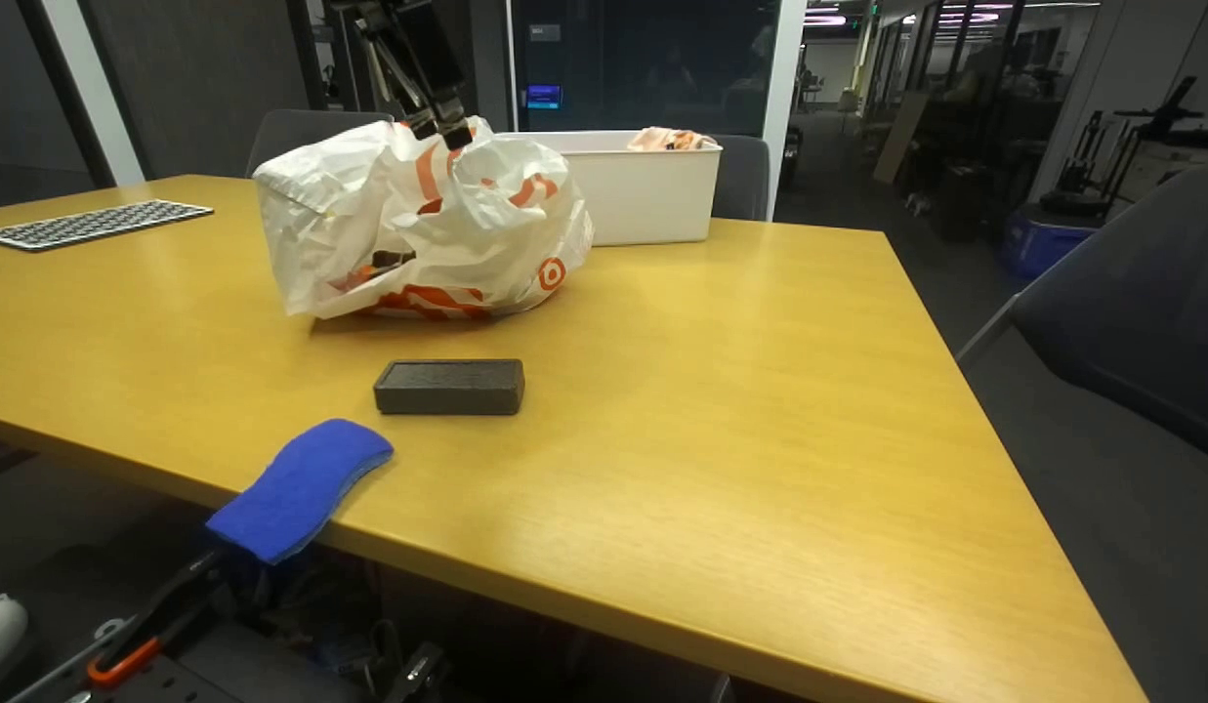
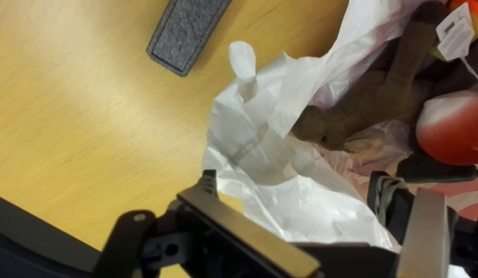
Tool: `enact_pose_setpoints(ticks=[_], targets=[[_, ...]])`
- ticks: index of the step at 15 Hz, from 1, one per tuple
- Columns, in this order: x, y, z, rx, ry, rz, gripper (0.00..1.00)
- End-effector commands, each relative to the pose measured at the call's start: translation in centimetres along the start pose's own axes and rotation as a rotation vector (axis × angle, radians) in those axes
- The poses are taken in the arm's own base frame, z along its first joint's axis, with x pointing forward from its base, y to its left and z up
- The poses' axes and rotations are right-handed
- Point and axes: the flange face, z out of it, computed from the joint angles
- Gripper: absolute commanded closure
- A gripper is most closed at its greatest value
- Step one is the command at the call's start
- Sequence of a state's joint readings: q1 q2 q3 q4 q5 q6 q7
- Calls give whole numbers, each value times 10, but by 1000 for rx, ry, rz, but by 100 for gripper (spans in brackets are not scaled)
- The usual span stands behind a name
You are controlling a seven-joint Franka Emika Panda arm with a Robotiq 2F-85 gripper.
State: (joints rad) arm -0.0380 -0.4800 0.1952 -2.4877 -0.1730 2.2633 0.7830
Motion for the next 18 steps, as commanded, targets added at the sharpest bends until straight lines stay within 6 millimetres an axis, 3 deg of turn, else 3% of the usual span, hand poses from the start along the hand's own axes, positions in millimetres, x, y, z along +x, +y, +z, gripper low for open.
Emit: enact_pose_setpoints(ticks=[1, 9, 18], targets=[[-11, 19, 14, -46, -88, 79, 0], [-55, 37, 93, -186, -269, 237, 0], [-58, 57, 163, -127, -330, 440, 0]])
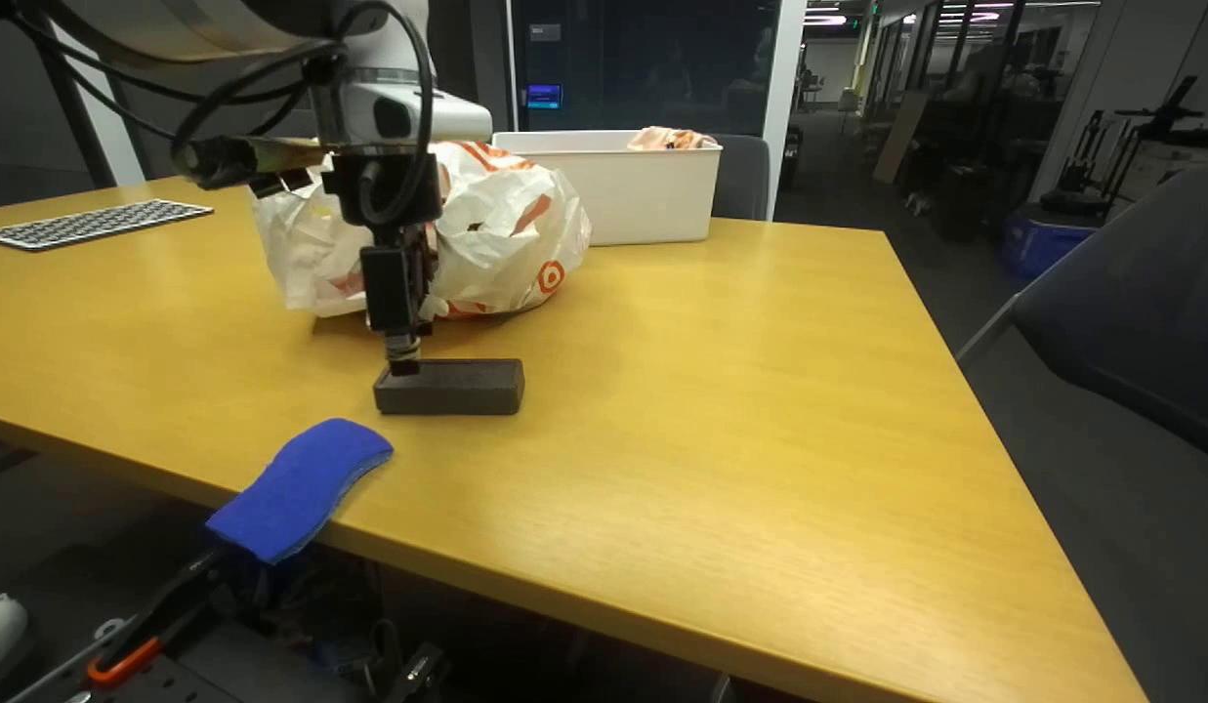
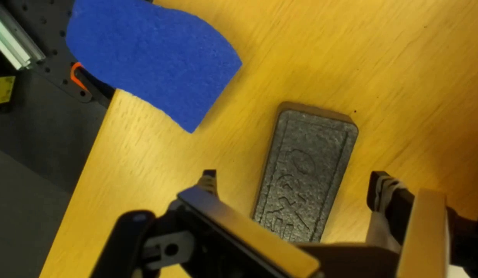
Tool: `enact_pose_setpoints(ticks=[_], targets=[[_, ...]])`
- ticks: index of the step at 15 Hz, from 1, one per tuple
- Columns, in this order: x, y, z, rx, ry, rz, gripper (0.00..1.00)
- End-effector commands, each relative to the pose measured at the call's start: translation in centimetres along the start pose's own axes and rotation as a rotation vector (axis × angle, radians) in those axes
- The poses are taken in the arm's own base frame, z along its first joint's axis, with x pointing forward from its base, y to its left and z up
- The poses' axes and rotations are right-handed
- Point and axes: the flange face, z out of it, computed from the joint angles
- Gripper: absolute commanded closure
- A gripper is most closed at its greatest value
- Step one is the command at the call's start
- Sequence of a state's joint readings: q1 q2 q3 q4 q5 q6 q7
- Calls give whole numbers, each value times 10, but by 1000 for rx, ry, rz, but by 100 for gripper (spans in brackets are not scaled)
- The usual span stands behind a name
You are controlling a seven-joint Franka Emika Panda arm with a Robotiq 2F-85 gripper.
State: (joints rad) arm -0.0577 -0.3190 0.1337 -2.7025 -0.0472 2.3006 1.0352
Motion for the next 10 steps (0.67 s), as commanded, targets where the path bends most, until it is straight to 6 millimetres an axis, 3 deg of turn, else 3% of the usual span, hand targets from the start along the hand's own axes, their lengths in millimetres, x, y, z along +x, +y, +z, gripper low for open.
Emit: enact_pose_setpoints(ticks=[1, 7, 8, 10], targets=[[15, -1, 21, 67, 2, 74, 0], [29, -2, 49, 89, 10, 114, 0], [30, -2, 50, 97, 5, 118, 25], [30, -3, 50, 115, 20, 107, 34]])
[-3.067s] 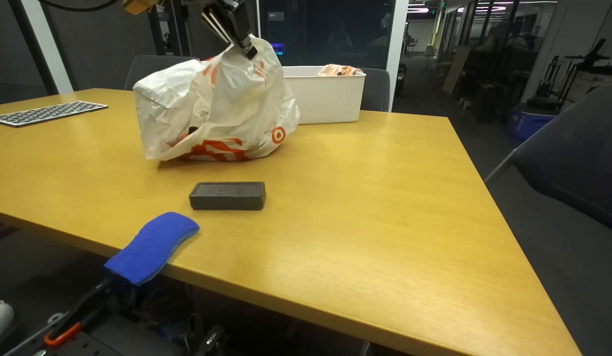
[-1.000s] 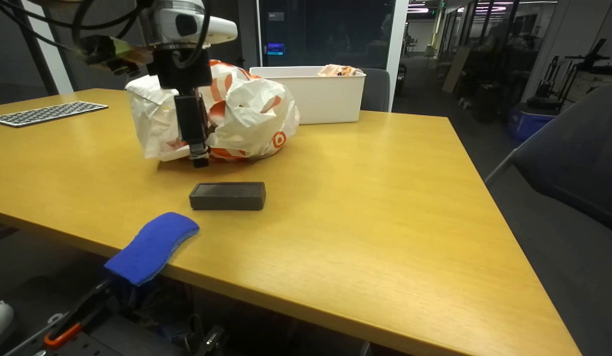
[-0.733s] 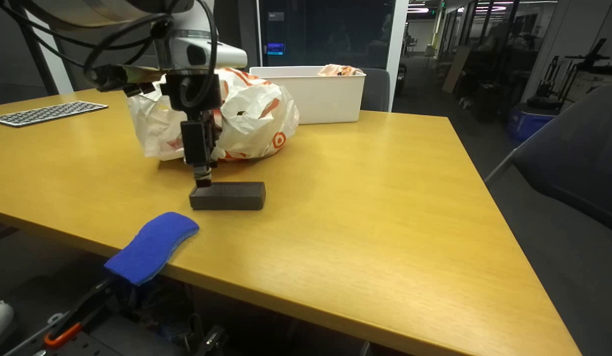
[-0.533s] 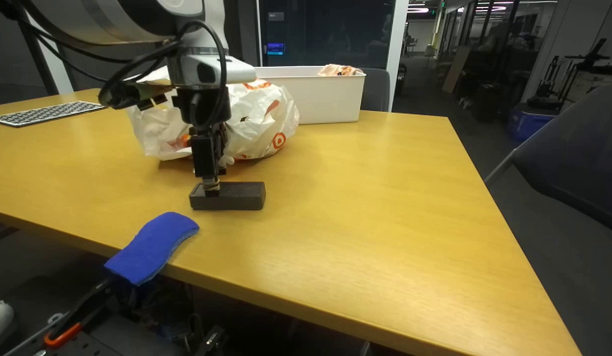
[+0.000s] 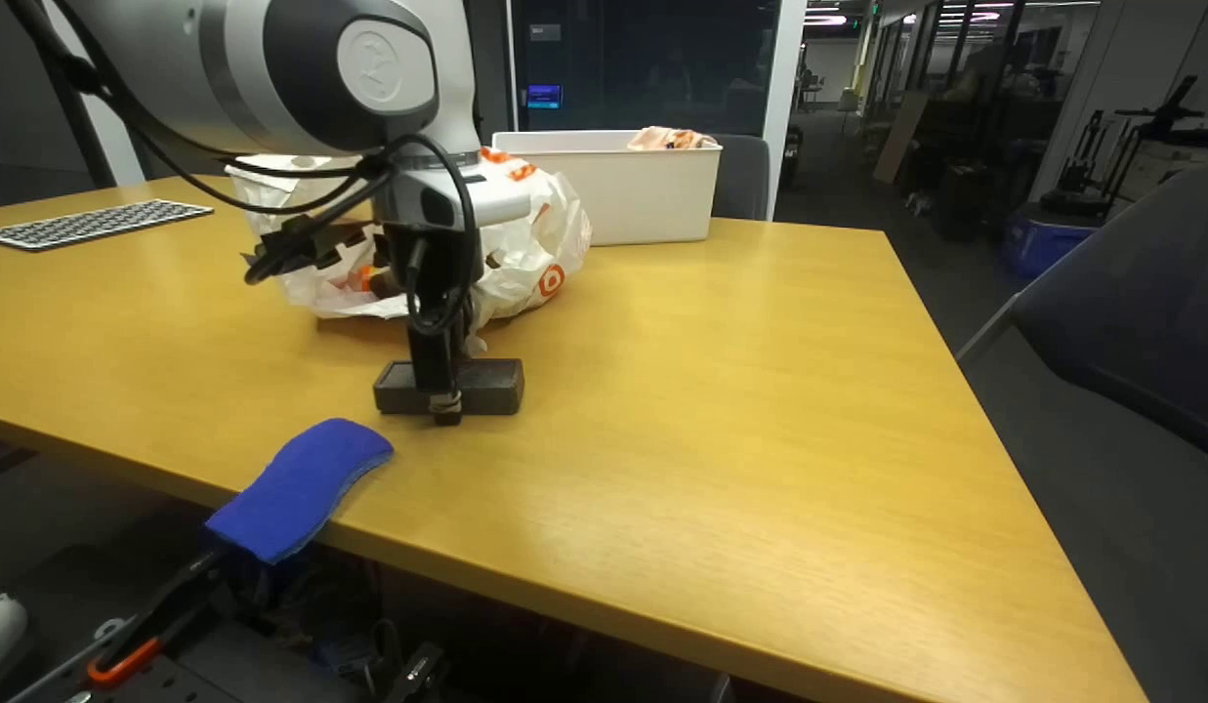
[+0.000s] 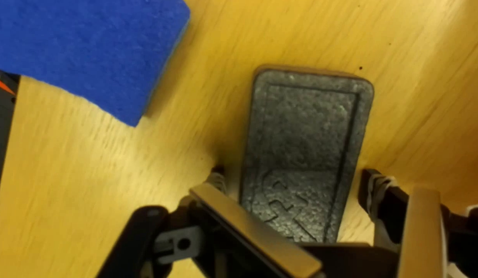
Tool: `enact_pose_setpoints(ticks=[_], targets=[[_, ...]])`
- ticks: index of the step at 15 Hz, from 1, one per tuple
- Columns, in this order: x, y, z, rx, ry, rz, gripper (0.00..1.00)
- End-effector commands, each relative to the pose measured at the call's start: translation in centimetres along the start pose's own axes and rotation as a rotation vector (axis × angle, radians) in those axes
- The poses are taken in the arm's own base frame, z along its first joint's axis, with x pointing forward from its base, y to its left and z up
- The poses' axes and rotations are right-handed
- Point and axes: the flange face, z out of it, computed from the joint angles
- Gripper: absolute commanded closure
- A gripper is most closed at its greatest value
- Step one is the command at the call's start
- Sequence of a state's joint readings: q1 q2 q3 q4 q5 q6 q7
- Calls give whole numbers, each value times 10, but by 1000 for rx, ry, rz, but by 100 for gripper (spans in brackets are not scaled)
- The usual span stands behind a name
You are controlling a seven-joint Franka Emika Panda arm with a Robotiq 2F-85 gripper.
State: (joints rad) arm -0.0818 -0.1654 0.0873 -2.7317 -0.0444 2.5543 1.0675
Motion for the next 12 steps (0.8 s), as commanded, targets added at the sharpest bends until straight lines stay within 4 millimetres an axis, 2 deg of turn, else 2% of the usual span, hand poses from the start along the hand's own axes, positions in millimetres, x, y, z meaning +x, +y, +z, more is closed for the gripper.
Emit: enact_pose_setpoints(ticks=[1, 4, 5, 8, 12], targets=[[5, -3, -1, 48, 24, 9, 42], [6, -2, -13, 60, 38, -6, 66], [8, 0, -18, 58, 43, -13, 69], [11, 8, -36, 16, 32, -77, 69], [6, 18, -77, 13, -49, -283, 69]])
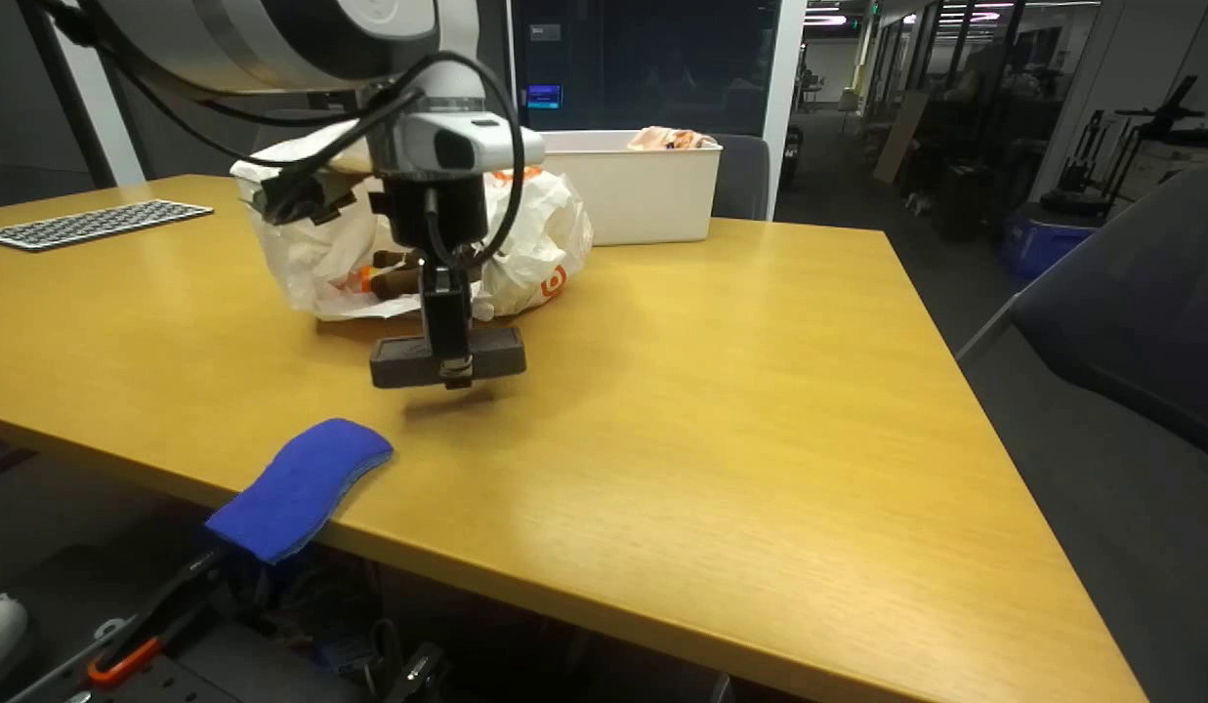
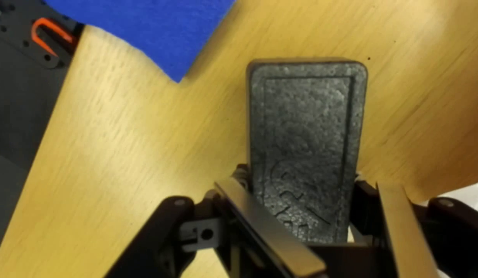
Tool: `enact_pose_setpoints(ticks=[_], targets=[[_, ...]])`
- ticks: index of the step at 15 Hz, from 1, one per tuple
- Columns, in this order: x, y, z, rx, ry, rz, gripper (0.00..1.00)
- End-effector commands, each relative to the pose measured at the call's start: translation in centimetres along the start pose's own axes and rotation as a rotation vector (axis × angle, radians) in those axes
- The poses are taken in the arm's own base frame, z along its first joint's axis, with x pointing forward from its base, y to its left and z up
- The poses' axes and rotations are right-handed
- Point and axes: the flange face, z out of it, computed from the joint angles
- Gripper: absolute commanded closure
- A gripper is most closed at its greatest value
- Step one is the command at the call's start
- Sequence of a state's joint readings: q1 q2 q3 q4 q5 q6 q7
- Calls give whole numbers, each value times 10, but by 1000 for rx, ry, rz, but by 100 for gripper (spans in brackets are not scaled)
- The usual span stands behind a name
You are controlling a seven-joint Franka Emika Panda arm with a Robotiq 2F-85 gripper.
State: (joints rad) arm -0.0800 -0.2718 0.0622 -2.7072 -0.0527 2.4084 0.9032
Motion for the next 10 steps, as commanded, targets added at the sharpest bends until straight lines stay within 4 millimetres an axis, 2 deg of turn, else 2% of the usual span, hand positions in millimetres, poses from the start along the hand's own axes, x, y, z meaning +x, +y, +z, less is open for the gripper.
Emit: enact_pose_setpoints(ticks=[1, 5, 10], targets=[[-3, 12, -50, 58, -78, -186, 69], [2, 19, -86, 167, -154, -357, 69], [-6, 16, -108, 251, -203, -599, 69]])
